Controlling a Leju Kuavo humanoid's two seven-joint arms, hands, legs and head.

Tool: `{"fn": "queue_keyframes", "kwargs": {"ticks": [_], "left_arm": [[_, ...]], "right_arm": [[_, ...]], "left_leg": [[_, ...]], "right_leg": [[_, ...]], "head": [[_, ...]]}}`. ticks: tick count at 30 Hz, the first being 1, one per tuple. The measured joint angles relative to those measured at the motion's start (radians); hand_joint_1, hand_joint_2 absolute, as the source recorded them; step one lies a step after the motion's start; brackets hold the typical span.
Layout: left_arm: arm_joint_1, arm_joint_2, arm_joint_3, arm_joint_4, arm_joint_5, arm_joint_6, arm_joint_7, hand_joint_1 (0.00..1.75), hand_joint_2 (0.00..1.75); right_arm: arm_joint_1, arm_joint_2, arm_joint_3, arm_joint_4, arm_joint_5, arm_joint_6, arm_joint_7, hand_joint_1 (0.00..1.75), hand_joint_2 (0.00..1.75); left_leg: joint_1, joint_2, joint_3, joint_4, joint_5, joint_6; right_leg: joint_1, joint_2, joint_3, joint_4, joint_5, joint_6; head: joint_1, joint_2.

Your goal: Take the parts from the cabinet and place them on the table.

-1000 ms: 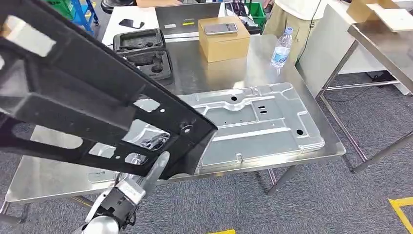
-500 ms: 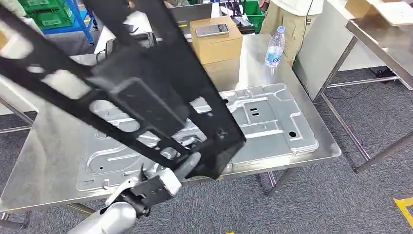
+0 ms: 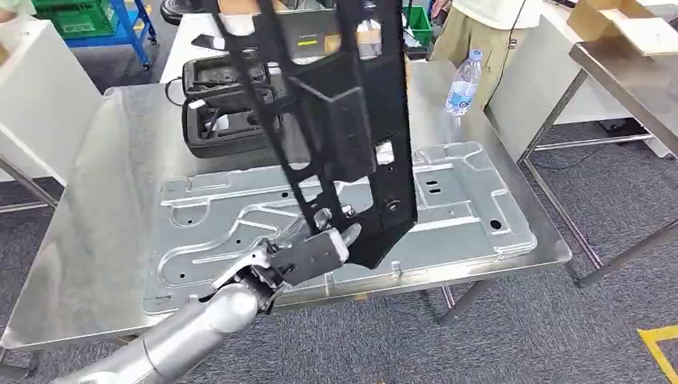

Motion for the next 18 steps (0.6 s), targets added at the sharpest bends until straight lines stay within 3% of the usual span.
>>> {"fn": "queue_keyframes", "kwargs": {"ticks": [1,3,4,5,8,10,11,13,14,15,16,18], "left_arm": [[-0.009,-0.006,-0.004,0.027,0.005,-0.005,0.006,1.75,0.00],[-0.039,-0.024,-0.013,0.080,0.005,-0.007,0.017,1.75,0.00],[-0.055,-0.027,-0.014,0.107,0.005,-0.007,0.019,1.75,0.00],[-0.071,-0.032,-0.016,0.132,0.002,-0.001,0.022,1.75,0.00],[-0.109,-0.046,-0.021,0.208,-0.018,0.019,0.027,1.75,0.00],[-0.130,-0.051,-0.020,0.244,-0.037,0.041,0.029,1.75,0.00],[-0.145,-0.053,-0.021,0.259,-0.049,0.057,0.035,1.75,0.00],[-0.167,-0.054,-0.021,0.293,-0.066,0.082,0.044,1.75,0.00],[-0.172,-0.054,-0.021,0.307,-0.073,0.090,0.048,1.75,0.00],[-0.174,-0.054,-0.021,0.320,-0.075,0.096,0.050,1.75,0.00],[-0.177,-0.054,-0.021,0.332,-0.075,0.100,0.051,1.75,0.00],[-0.189,-0.058,-0.022,0.350,-0.092,0.109,0.055,1.75,0.00]], "right_arm": [[-0.001,0.000,0.000,0.000,0.001,0.001,0.000,0.00,0.00],[-0.005,0.000,0.002,0.000,0.005,0.003,0.000,0.00,0.00],[-0.007,0.000,0.003,0.000,0.009,0.004,0.000,0.00,0.00],[-0.012,0.000,0.006,0.000,0.010,0.006,0.000,0.00,0.00],[-0.011,0.001,0.006,0.000,0.012,0.008,0.004,0.00,0.00],[-0.013,0.003,0.006,0.000,0.013,0.008,0.003,0.00,0.00],[-0.014,0.003,0.006,0.000,0.013,0.008,0.003,0.00,0.00],[-0.015,0.004,0.006,0.000,0.013,0.008,0.003,0.00,0.00],[-0.014,0.004,0.006,0.000,0.012,0.008,0.003,0.00,0.00],[-0.014,0.004,0.006,0.000,0.012,0.008,0.003,0.00,0.00],[-0.014,0.003,0.006,0.000,0.012,0.008,0.003,0.00,0.00],[-0.015,0.004,0.006,0.000,0.012,0.008,0.003,0.00,0.00]], "left_leg": [[0.001,-0.001,0.001,0.000,-0.001,0.000],[0.002,-0.004,0.004,0.003,-0.005,-0.005],[0.001,-0.005,0.005,0.004,-0.008,-0.010],[-0.008,-0.006,0.000,0.010,-0.011,-0.016],[-0.005,-0.004,0.000,0.003,-0.007,-0.025],[0.000,-0.003,-0.011,0.027,-0.028,-0.037],[0.000,-0.002,-0.040,0.089,-0.063,-0.043],[0.004,-0.002,-0.127,0.269,-0.135,-0.053],[0.004,-0.002,-0.161,0.333,-0.150,-0.054],[0.005,-0.002,-0.177,0.351,-0.141,-0.055],[0.006,-0.002,-0.167,0.318,-0.113,-0.054],[0.007,-0.001,-0.086,0.133,-0.012,-0.048]], "right_leg": [[-0.001,-0.001,0.018,-0.048,0.037,0.001],[-0.004,-0.002,0.096,-0.222,0.132,0.001],[-0.005,-0.004,0.130,-0.299,0.157,0.000],[0.001,-0.002,0.140,-0.323,0.147,-0.003],[0.004,0.000,0.135,-0.319,0.148,-0.019],[-0.003,-0.001,0.138,-0.324,0.151,-0.031],[-0.004,-0.001,0.138,-0.324,0.150,-0.040],[-0.004,-0.001,0.138,-0.324,0.149,-0.042],[-0.004,-0.001,0.139,-0.324,0.148,-0.043],[-0.004,-0.001,0.140,-0.323,0.147,-0.044],[-0.004,0.000,0.142,-0.323,0.146,-0.044],[-0.004,0.002,0.150,-0.323,0.142,-0.040]], "head": [[0.000,0.000],[0.000,0.000],[0.001,0.000],[0.002,0.000],[-0.001,0.000],[0.000,0.000],[-0.005,0.000],[-0.006,0.000],[-0.006,0.000],[-0.006,0.000],[-0.006,0.000],[-0.006,0.000]]}}
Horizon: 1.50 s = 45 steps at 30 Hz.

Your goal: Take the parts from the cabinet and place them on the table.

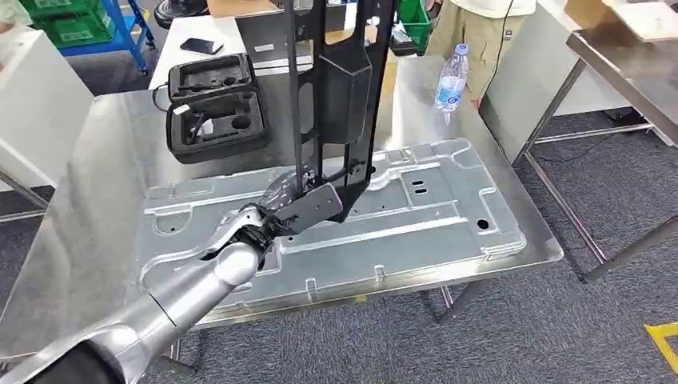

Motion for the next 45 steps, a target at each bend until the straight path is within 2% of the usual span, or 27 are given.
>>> {"fn": "queue_keyframes", "kwargs": {"ticks": [1,2,4,7,8,10,11,12,14,16,17,22,23,25,27,28,29,31,32,33,36,38,39,41,42,43,45], "left_arm": [[-0.010,-0.001,0.000,0.006,-0.008,0.005,0.003,1.75,0.00],[-0.021,-0.002,-0.002,0.013,-0.016,0.012,0.005,1.75,0.00],[-0.031,-0.007,-0.005,0.027,-0.038,0.027,0.016,1.75,0.00],[-0.039,-0.011,-0.009,0.044,-0.116,0.080,0.046,1.75,0.00],[-0.050,-0.013,-0.012,0.049,-0.165,0.104,0.063,1.75,0.00],[-0.070,-0.016,-0.019,0.055,-0.255,0.127,0.092,1.75,0.00],[-0.077,-0.016,-0.025,0.057,-0.315,0.132,0.113,1.75,0.00],[-0.082,-0.016,-0.033,0.061,-0.368,0.134,0.136,1.75,0.00],[-0.089,-0.016,-0.050,0.065,-0.456,0.132,0.172,1.75,0.00],[-0.108,-0.017,-0.066,0.065,-0.531,0.123,0.198,1.75,0.00],[-0.120,-0.017,-0.074,0.066,-0.556,0.115,0.206,1.75,0.00],[-0.138,-0.016,-0.097,0.066,-0.714,0.100,0.250,1.75,0.00],[-0.142,-0.016,-0.101,0.066,-0.734,0.098,0.255,1.75,0.00],[-0.149,-0.016,-0.114,0.066,-0.785,0.086,0.269,1.75,0.00],[-0.145,-0.015,-0.122,0.066,-0.832,0.074,0.282,1.75,0.00],[-0.145,-0.014,-0.126,0.066,-0.856,0.066,0.288,1.75,0.00],[-0.147,-0.013,-0.129,0.066,-0.877,0.059,0.295,1.75,0.00],[-0.150,-0.013,-0.132,0.066,-0.911,0.044,0.301,1.75,0.00],[-0.151,-0.013,-0.132,0.066,-0.927,0.037,0.306,1.75,0.00],[-0.154,-0.013,-0.132,0.066,-0.947,0.028,0.312,1.75,0.00],[-0.154,-0.010,-0.136,0.071,-0.998,-0.001,0.331,1.75,0.00],[-0.159,-0.011,-0.137,0.074,-1.024,-0.017,0.341,1.75,0.00],[-0.164,-0.011,-0.139,0.077,-1.031,-0.030,0.348,1.75,0.00],[-0.168,-0.011,-0.142,0.088,-1.040,-0.055,0.359,1.75,0.00],[-0.168,-0.011,-0.143,0.097,-1.040,-0.066,0.366,1.75,0.00],[-0.168,-0.011,-0.143,0.103,-1.040,-0.076,0.371,1.75,0.00],[-0.173,-0.011,-0.143,0.119,-1.040,-0.092,0.378,1.75,0.00]], "right_arm": [[0.000,0.000,0.000,0.000,-0.001,0.000,0.000,0.00,0.00],[-0.002,0.000,0.000,0.000,-0.001,-0.001,0.000,0.00,0.00],[-0.001,0.000,0.000,0.000,-0.002,-0.003,0.000,0.00,0.00],[-0.001,0.000,0.000,0.000,-0.001,-0.003,0.000,0.00,0.00],[-0.002,0.000,0.000,0.000,0.001,-0.003,0.000,0.00,0.00],[-0.002,0.000,0.000,0.000,0.004,-0.003,0.000,0.00,0.00],[-0.001,0.000,0.000,0.000,0.008,-0.003,0.000,0.00,0.00],[-0.001,0.000,0.000,0.000,0.010,-0.003,0.000,0.00,0.00],[-0.002,0.000,0.000,0.000,0.011,-0.003,0.000,0.00,0.00],[-0.003,0.000,0.000,0.000,0.013,-0.003,0.000,0.00,0.00],[-0.005,0.000,0.000,0.000,0.013,-0.003,0.000,0.00,0.00],[-0.007,0.003,0.000,0.000,0.019,-0.003,0.002,0.00,0.00],[-0.008,0.003,0.000,0.000,0.019,-0.003,0.002,0.00,0.00],[-0.008,0.006,0.000,0.000,0.021,-0.003,0.002,0.00,0.00],[-0.008,0.007,0.000,0.000,0.022,-0.003,0.003,0.00,0.00],[-0.007,0.007,0.000,0.000,0.023,-0.003,0.003,0.00,0.00],[-0.007,0.008,0.000,0.000,0.026,-0.003,0.003,0.00,0.00],[-0.008,0.009,0.000,0.000,0.029,-0.003,0.003,0.00,0.00],[-0.008,0.010,0.000,0.000,0.031,-0.003,0.003,0.00,0.00],[-0.009,0.010,-0.001,0.000,0.031,-0.003,0.004,0.00,0.00],[-0.009,0.010,-0.001,0.000,0.039,0.001,0.013,0.00,0.00],[-0.009,0.010,-0.001,0.000,0.040,0.002,0.015,0.00,0.00],[-0.009,0.010,-0.001,0.000,0.042,0.002,0.015,0.00,0.00],[-0.009,0.010,-0.001,0.000,0.043,0.004,0.017,0.00,0.00],[-0.009,0.010,-0.001,0.000,0.043,0.004,0.017,0.00,0.00],[-0.008,0.010,0.000,0.000,0.043,0.004,0.016,0.00,0.00],[-0.010,0.010,-0.001,0.000,0.043,0.004,0.014,0.00,0.00]], "left_leg": [[-0.001,0.001,0.036,-0.087,0.037,0.005],[-0.009,-0.001,0.058,-0.113,0.025,0.009],[-0.009,-0.003,0.053,-0.120,0.024,0.014],[-0.004,-0.003,0.062,-0.129,0.029,0.032],[-0.003,-0.003,0.063,-0.130,0.027,0.039],[-0.005,-0.003,0.064,-0.129,0.027,0.045],[-0.006,-0.003,0.066,-0.129,0.026,0.047],[-0.006,-0.004,0.068,-0.129,0.025,0.048],[-0.006,-0.005,0.073,-0.128,0.023,0.048],[-0.005,-0.009,0.076,-0.126,0.018,0.043],[-0.012,-0.010,0.074,-0.122,0.014,0.036],[-0.008,-0.008,0.064,-0.114,0.002,0.013],[-0.007,-0.006,0.051,-0.076,-0.024,0.005],[-0.003,-0.005,-0.021,0.083,-0.102,-0.006],[-0.001,-0.005,-0.083,0.209,-0.138,-0.010],[0.001,-0.004,-0.085,0.206,-0.123,-0.011],[0.002,-0.004,-0.061,0.151,-0.087,-0.010],[0.002,-0.002,0.029,-0.038,0.000,-0.004],[0.002,0.001,0.060,-0.109,0.012,0.001],[-0.007,-0.001,0.070,-0.120,0.009,0.007],[-0.012,-0.004,0.068,-0.118,0.011,0.021],[-0.004,-0.004,0.074,-0.128,0.018,0.033],[-0.002,-0.002,0.074,-0.127,0.017,0.039],[-0.003,-0.003,0.075,-0.127,0.016,0.043],[-0.004,-0.002,0.075,-0.127,0.015,0.043],[-0.004,-0.002,0.076,-0.127,0.015,0.044],[-0.002,-0.005,0.080,-0.125,0.012,0.043]], "right_leg": [[0.000,0.000,0.002,-0.001,-0.002,0.004],[0.009,0.000,0.000,0.002,-0.005,0.009],[0.007,0.000,-0.003,0.000,-0.004,0.013],[0.001,-0.004,-0.003,0.010,-0.017,0.031],[0.004,-0.006,-0.022,0.054,-0.045,0.032],[0.003,-0.006,-0.100,0.214,-0.119,0.035],[0.003,-0.006,-0.142,0.297,-0.143,0.037],[0.003,-0.006,-0.164,0.332,-0.140,0.037],[0.003,-0.006,-0.137,0.251,-0.075,0.036],[0.002,-0.007,-0.054,0.070,0.014,0.034],[0.004,-0.006,-0.025,0.010,0.017,0.030],[0.003,-0.005,-0.025,0.001,0.023,0.007],[0.003,-0.006,-0.025,0.001,0.021,0.004],[0.003,-0.007,-0.025,0.001,0.021,-0.003],[0.003,-0.007,-0.025,0.002,0.020,-0.003],[0.003,-0.007,-0.024,0.002,0.020,-0.003],[0.003,-0.006,-0.023,0.002,0.019,-0.002],[0.002,-0.006,-0.018,0.002,0.017,0.001],[0.003,-0.006,-0.018,0.002,0.015,0.005],[0.010,-0.006,-0.021,0.005,0.013,0.009],[0.004,-0.006,-0.020,0.000,0.016,0.023],[0.002,-0.009,-0.029,0.026,-0.008,0.031],[0.004,-0.009,-0.053,0.083,-0.043,0.032],[0.003,-0.009,-0.137,0.263,-0.123,0.037],[0.003,-0.009,-0.167,0.324,-0.138,0.038],[0.002,-0.009,-0.175,0.333,-0.128,0.040],[-0.001,-0.009,-0.118,0.212,-0.050,0.040]], "head": [[0.000,0.000],[0.000,0.000],[0.001,0.000],[0.002,0.000],[0.003,0.000],[0.006,0.000],[0.006,0.000],[0.006,0.000],[0.006,0.000],[0.006,0.000],[0.006,0.000],[0.006,0.000],[0.003,0.000],[0.002,0.000],[0.000,0.000],[0.000,0.000],[0.000,0.000],[0.000,0.000],[0.000,0.000],[0.001,0.000],[0.003,0.000],[0.004,0.000],[0.006,0.000],[0.008,0.000],[0.008,0.000],[0.008,0.000],[0.008,0.000]]}}
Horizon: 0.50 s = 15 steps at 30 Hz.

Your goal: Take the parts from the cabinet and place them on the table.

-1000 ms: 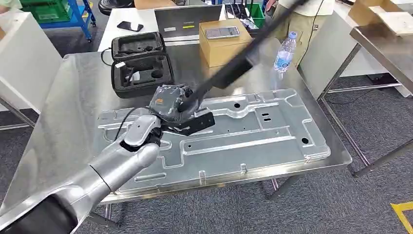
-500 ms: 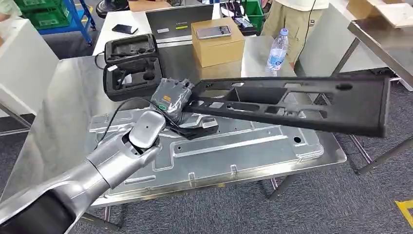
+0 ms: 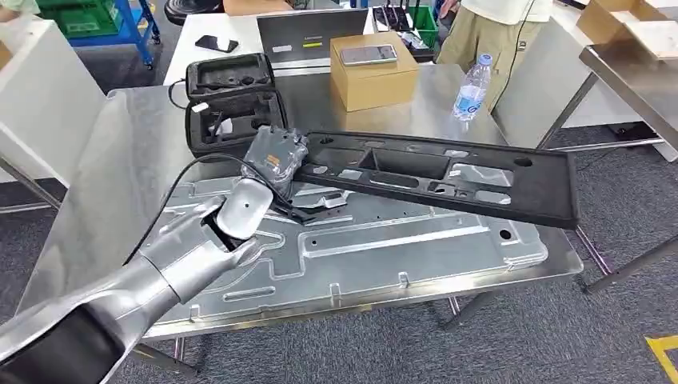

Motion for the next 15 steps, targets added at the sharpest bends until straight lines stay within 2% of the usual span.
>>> {"fn": "queue_keyframes", "kwargs": {"ticks": [1,2,3,5,6,8,9,11,12,13,14,15], "left_arm": [[-0.004,0.000,0.000,0.008,0.000,-0.007,0.004,1.75,0.00],[-0.009,0.001,0.000,0.016,0.001,-0.015,0.009,1.75,0.00],[-0.014,0.003,0.000,0.025,0.006,-0.022,0.013,1.75,0.00],[-0.013,0.009,0.000,0.044,0.008,-0.035,0.022,1.75,0.00],[-0.012,0.015,0.001,0.052,0.014,-0.043,0.034,1.75,0.00],[-0.011,0.030,0.005,0.067,0.024,-0.060,0.055,1.75,0.00],[-0.011,0.037,0.007,0.076,0.025,-0.067,0.065,1.75,0.00],[-0.006,0.058,0.011,0.092,0.034,-0.079,0.080,1.75,0.00],[0.002,0.071,0.015,0.098,0.039,-0.084,0.089,1.75,0.00],[0.009,0.083,0.020,0.102,0.043,-0.091,0.099,1.75,0.00],[0.013,0.096,0.024,0.107,0.044,-0.100,0.108,1.75,0.00],[0.014,0.106,0.026,0.110,0.046,-0.106,0.116,1.75,0.00]], "right_arm": [[-0.001,0.000,0.000,0.000,0.000,0.000,0.000,0.00,0.00],[-0.001,0.000,0.000,0.000,0.000,-0.001,0.000,0.00,0.00],[-0.002,0.001,0.000,0.000,0.000,-0.002,0.000,0.00,0.00],[0.000,0.001,0.000,0.000,0.000,-0.003,0.001,0.00,0.00],[0.002,0.001,0.000,0.000,-0.001,-0.003,0.001,0.00,0.00],[0.002,0.002,-0.001,0.000,-0.001,-0.003,0.002,0.00,0.00],[0.002,0.002,-0.001,0.000,-0.001,-0.003,0.002,0.00,0.00],[0.004,0.003,-0.001,0.000,-0.002,-0.004,0.002,0.00,0.00],[0.007,0.003,-0.001,0.000,-0.003,-0.006,0.002,0.00,0.00],[0.010,0.003,-0.001,0.000,-0.003,-0.007,0.002,0.00,0.00],[0.012,0.003,-0.001,0.000,-0.003,-0.008,0.003,0.00,0.00],[0.013,0.003,-0.002,0.000,-0.002,-0.009,0.003,0.00,0.00]], "left_leg": [[0.001,-0.002,0.003,0.002,-0.003,-0.004],[0.000,-0.004,0.003,0.003,-0.007,-0.010],[-0.009,-0.005,-0.002,0.009,-0.011,-0.015],[-0.010,-0.005,-0.001,0.005,-0.009,-0.021],[-0.005,-0.004,-0.001,0.003,-0.008,-0.023],[0.000,-0.002,-0.012,0.025,-0.028,-0.036],[0.000,0.000,-0.036,0.079,-0.060,-0.042],[0.002,0.001,-0.114,0.244,-0.129,-0.050],[0.002,0.001,-0.152,0.318,-0.150,-0.052],[0.002,0.001,-0.172,0.345,-0.144,-0.052],[0.002,0.001,-0.164,0.314,-0.117,-0.051],[0.002,0.001,-0.135,0.245,-0.077,-0.049]], "right_leg": [[-0.001,0.000,0.047,-0.096,0.045,-0.001],[-0.003,0.000,0.086,-0.181,0.070,-0.001],[0.004,0.001,0.098,-0.203,0.057,-0.004],[0.003,0.002,0.094,-0.199,0.058,-0.011],[0.007,0.004,0.093,-0.198,0.057,-0.017],[0.001,0.003,0.096,-0.203,0.061,-0.030],[0.001,0.003,0.096,-0.203,0.061,-0.038],[0.002,0.003,0.096,-0.202,0.060,-0.041],[0.002,0.003,0.096,-0.202,0.059,-0.042],[0.002,0.004,0.097,-0.202,0.058,-0.043],[0.002,0.005,0.098,-0.202,0.058,-0.043],[0.002,0.005,0.100,-0.202,0.057,-0.043]], "head": [[0.000,0.000],[0.001,0.000],[0.002,0.000],[-0.001,0.000],[-0.001,0.000],[-0.001,0.000],[-0.004,0.000],[-0.004,0.000],[-0.005,0.000],[-0.005,0.000],[-0.005,0.000],[-0.005,0.000]]}}
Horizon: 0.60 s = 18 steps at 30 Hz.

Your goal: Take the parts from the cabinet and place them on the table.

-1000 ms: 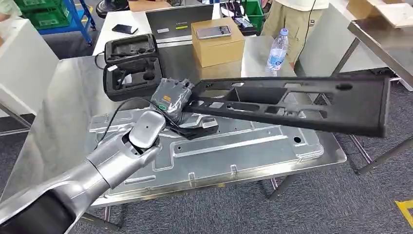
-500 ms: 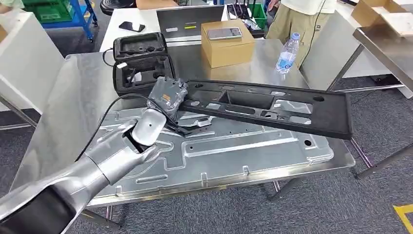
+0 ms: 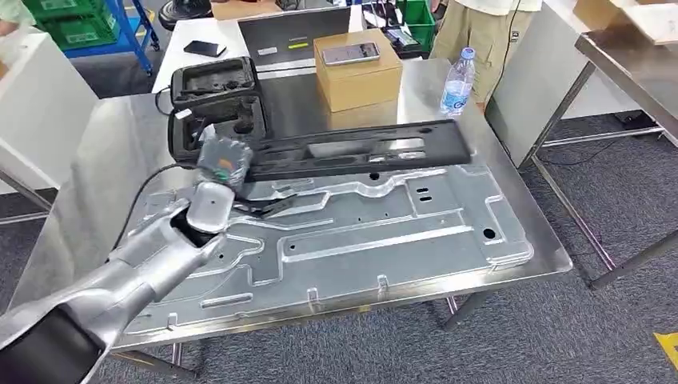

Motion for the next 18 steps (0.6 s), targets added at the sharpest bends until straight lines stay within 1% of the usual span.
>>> {"fn": "queue_keyframes", "kwargs": {"ticks": [1,2,3,4,5,6,7,8,9,10,11,12,13,14,15,16,17,18], "left_arm": [[0.000,0.010,0.003,0.002,0.007,-0.008,0.006,1.75,0.00],[0.000,0.018,0.008,0.003,0.013,-0.016,0.011,1.75,0.00],[0.000,0.026,0.013,0.006,0.016,-0.022,0.015,1.75,0.00],[0.002,0.029,0.017,0.007,0.018,-0.024,0.016,1.75,0.00],[0.006,0.033,0.021,0.008,0.021,-0.026,0.017,0.00,1.75],[0.010,0.039,0.023,0.010,0.023,-0.026,0.019,0.00,1.75],[0.010,0.043,0.025,0.012,0.023,-0.026,0.020,0.00,1.75],[0.010,0.044,0.028,0.013,0.023,-0.025,0.020,0.00,1.75],[0.010,0.045,0.031,0.013,0.025,-0.023,0.021,0.00,1.75],[0.010,0.045,0.032,0.013,0.026,-0.022,0.022,0.00,1.75],[0.013,0.045,0.032,0.014,0.033,-0.022,0.020,0.00,1.75],[0.019,0.045,0.034,0.014,0.041,-0.018,0.020,0.00,1.75],[0.024,0.046,0.037,0.016,0.061,-0.013,0.018,0.00,1.75],[0.028,0.045,0.045,0.016,0.084,-0.009,0.015,0.00,0.00],[0.029,0.045,0.053,0.018,0.107,-0.009,0.013,0.00,0.00],[0.028,0.044,0.060,0.018,0.137,-0.009,0.005,0.00,0.00],[0.027,0.042,0.069,0.019,0.172,-0.009,-0.008,0.00,0.00],[0.026,0.038,0.081,0.020,0.211,-0.006,-0.021,0.00,0.00]], "right_arm": [[0.000,0.000,0.000,0.000,0.002,0.000,0.000,0.00,0.00],[0.000,0.000,0.000,0.000,0.002,-0.001,0.000,0.00,0.00],[-0.001,0.001,0.000,0.000,0.003,-0.002,0.000,0.00,0.00],[-0.003,0.001,0.000,0.000,0.004,-0.002,0.000,0.00,0.00],[-0.003,0.001,0.000,0.000,0.005,-0.002,0.000,0.00,0.00],[-0.003,0.001,0.000,0.000,0.008,-0.002,0.002,0.00,0.00],[-0.003,0.001,0.000,0.000,0.008,-0.002,0.002,0.00,0.00],[-0.004,0.001,0.000,0.000,0.008,-0.002,0.002,0.00,0.00],[-0.005,0.001,0.000,0.000,0.009,-0.002,0.002,0.00,0.00],[-0.006,0.001,0.000,0.000,0.010,-0.002,0.002,0.00,0.00],[-0.007,0.001,0.000,0.000,0.011,-0.002,0.002,0.00,0.00],[-0.007,0.001,0.000,0.000,0.011,-0.002,0.002,0.00,0.00],[-0.006,0.001,0.000,0.000,0.011,-0.002,0.002,0.00,0.00],[-0.006,0.001,0.000,0.000,0.013,-0.002,0.002,0.00,0.00],[-0.007,0.001,0.000,0.000,0.013,-0.002,0.002,0.00,0.00],[-0.008,0.001,0.000,0.000,0.014,-0.002,0.002,0.00,0.00],[-0.010,0.001,0.000,0.000,0.014,-0.002,0.002,0.00,0.00],[-0.011,0.000,0.000,0.000,0.015,-0.002,0.003,0.00,0.00]], "left_leg": [[0.000,0.000,0.041,-0.095,0.047,0.004],[-0.001,0.001,0.082,-0.187,0.089,0.009],[-0.005,0.002,0.106,-0.233,0.090,0.014],[-0.009,0.000,0.105,-0.239,0.091,0.016],[-0.010,-0.001,0.104,-0.236,0.090,0.017],[-0.013,-0.001,0.104,-0.234,0.089,0.020],[-0.008,-0.001,0.106,-0.241,0.094,0.027],[-0.001,0.000,0.113,-0.247,0.098,0.033],[0.000,0.000,0.116,-0.249,0.097,0.039],[-0.001,0.000,0.117,-0.249,0.098,0.044],[-0.002,0.000,0.117,-0.249,0.097,0.046],[-0.003,0.000,0.117,-0.248,0.097,0.047],[-0.004,0.000,0.117,-0.248,0.097,0.047],[-0.004,0.000,0.118,-0.248,0.096,0.047],[-0.004,-0.001,0.119,-0.247,0.096,0.046],[-0.005,-0.001,0.121,-0.247,0.096,0.046],[-0.005,-0.001,0.124,-0.247,0.095,0.045],[-0.008,-0.001,0.123,-0.246,0.094,0.043]], "right_leg": [[0.000,0.000,0.003,0.000,-0.002,0.000],[0.000,0.000,0.005,0.000,-0.004,0.003],[0.006,-0.001,0.003,0.001,-0.006,0.006],[0.008,-0.002,0.001,0.002,-0.006,0.009],[0.008,-0.002,0.001,0.001,-0.004,0.012],[0.006,-0.002,0.003,-0.003,-0.003,0.014],[0.009,-0.001,0.005,-0.004,-0.004,0.022],[0.004,-0.003,0.003,0.003,-0.016,0.025],[0.007,-0.005,-0.010,0.042,-0.042,0.028],[0.006,-0.005,-0.042,0.112,-0.080,0.030],[0.006,-0.005,-0.081,0.196,-0.117,0.032],[0.006,-0.005,-0.122,0.279,-0.147,0.033],[0.006,-0.005,-0.146,0.327,-0.153,0.034],[0.006,-0.005,-0.142,0.313,-0.132,0.033],[0.006,-0.005,-0.115,0.257,-0.096,0.031],[0.006,-0.005,-0.071,0.169,-0.053,0.029],[0.006,-0.005,-0.019,0.069,-0.011,0.024],[0.008,-0.005,0.013,0.002,-0.006,0.019]], "head": [[0.000,0.000],[0.000,0.000],[0.000,0.000],[0.000,0.000],[0.000,0.000],[0.000,0.000],[0.000,0.000],[0.000,0.000],[0.002,0.000],[0.004,0.000],[0.005,0.000],[0.005,0.000],[0.005,0.000],[0.005,0.000],[0.005,0.000],[0.005,0.000],[0.005,0.000],[0.005,0.000]]}}
